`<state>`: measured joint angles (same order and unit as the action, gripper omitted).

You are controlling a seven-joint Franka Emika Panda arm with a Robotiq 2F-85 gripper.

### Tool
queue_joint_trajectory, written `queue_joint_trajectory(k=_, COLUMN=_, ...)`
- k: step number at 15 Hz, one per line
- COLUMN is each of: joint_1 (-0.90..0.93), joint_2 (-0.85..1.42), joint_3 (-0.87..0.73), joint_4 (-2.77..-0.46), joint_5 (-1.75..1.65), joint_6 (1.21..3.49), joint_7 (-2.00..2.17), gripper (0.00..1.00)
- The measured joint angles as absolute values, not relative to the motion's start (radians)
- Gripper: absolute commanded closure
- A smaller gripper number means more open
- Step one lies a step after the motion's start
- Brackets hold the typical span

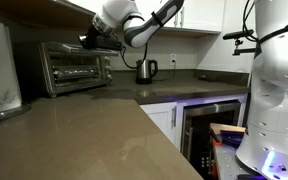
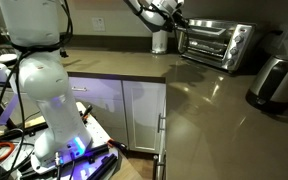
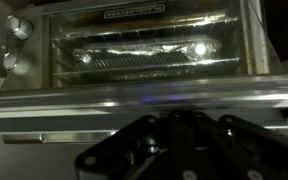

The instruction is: Open the oven

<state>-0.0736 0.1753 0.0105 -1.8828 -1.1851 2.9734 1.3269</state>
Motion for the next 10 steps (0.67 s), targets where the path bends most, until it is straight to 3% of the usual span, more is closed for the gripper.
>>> queue_joint_trajectory(k=10, joint_1=-0.059, joint_2=0.103, joint_3=0.075, joint_4=-1.931, joint_5=-1.092, joint_6=2.810, joint_7=1.221, gripper=1.00)
